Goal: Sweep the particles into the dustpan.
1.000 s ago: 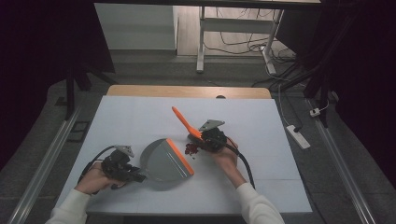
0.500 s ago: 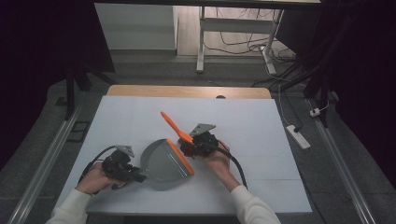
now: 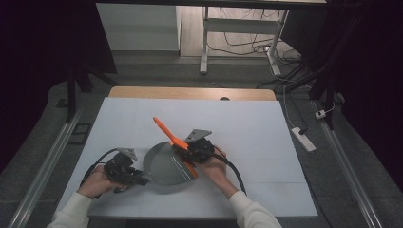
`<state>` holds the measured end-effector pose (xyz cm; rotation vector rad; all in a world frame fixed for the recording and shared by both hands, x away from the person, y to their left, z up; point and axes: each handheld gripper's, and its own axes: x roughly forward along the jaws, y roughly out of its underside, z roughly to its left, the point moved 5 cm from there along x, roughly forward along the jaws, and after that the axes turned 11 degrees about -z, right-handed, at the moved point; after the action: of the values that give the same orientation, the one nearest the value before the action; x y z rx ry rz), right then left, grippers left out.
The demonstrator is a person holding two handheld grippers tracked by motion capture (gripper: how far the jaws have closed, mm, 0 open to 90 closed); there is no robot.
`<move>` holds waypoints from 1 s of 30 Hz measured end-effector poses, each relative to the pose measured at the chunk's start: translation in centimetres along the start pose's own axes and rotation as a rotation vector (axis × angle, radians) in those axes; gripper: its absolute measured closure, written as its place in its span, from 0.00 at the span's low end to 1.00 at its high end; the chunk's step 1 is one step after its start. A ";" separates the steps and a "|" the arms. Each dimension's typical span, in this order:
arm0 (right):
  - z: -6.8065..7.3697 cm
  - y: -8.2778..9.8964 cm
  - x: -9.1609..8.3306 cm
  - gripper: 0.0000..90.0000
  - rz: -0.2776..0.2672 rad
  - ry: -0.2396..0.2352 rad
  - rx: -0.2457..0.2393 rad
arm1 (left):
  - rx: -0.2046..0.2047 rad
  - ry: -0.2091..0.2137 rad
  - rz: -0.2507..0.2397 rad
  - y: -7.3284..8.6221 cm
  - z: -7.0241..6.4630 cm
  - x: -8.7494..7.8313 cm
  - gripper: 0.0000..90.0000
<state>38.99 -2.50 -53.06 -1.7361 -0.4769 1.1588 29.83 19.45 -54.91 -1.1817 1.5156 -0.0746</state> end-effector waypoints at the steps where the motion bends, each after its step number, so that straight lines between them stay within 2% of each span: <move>1: 0.3 -0.1 0.0 0.78 -0.004 -0.015 0.003 | 0.000 0.000 0.000 0.0 0.0 0.0 0.69; 3: 0.8 -0.4 0.0 0.78 -0.016 -0.046 0.006 | -0.001 0.001 -0.001 0.0 0.0 0.0 0.69; 5: 0.9 -0.6 -0.1 0.78 -0.025 -0.056 0.005 | 0.001 0.001 -0.001 0.0 0.0 0.0 0.69; 7: 0.5 -1.1 -0.8 0.78 -0.054 -0.031 -0.001 | 0.004 0.001 0.002 0.0 0.1 0.0 0.69; 9: -0.6 -1.3 -1.5 0.78 -0.071 0.000 0.020 | 0.003 0.002 0.003 0.1 0.2 0.0 0.70; 13: -2.6 -1.0 -2.7 0.78 -0.080 0.066 0.061 | 0.003 0.001 0.002 0.1 0.1 0.0 0.69; 17: -3.7 -0.7 -3.4 0.78 -0.081 0.098 0.085 | 0.002 0.001 0.000 0.1 0.1 0.0 0.69; 18: -4.1 -0.4 -3.6 0.78 -0.071 0.110 0.097 | 0.002 0.001 0.001 0.1 0.1 0.0 0.69; 21: -4.6 0.2 -3.5 0.78 -0.044 0.127 0.092 | -0.001 0.001 0.003 0.1 0.1 0.0 0.69; 30: -4.0 1.4 -2.2 0.78 0.019 0.111 0.080 | -0.004 -0.003 0.009 0.2 0.2 0.2 0.70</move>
<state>41.12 -6.76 -52.81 -1.7285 -0.3429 1.0735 29.88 19.54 -55.27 -1.1780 1.5189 -0.0639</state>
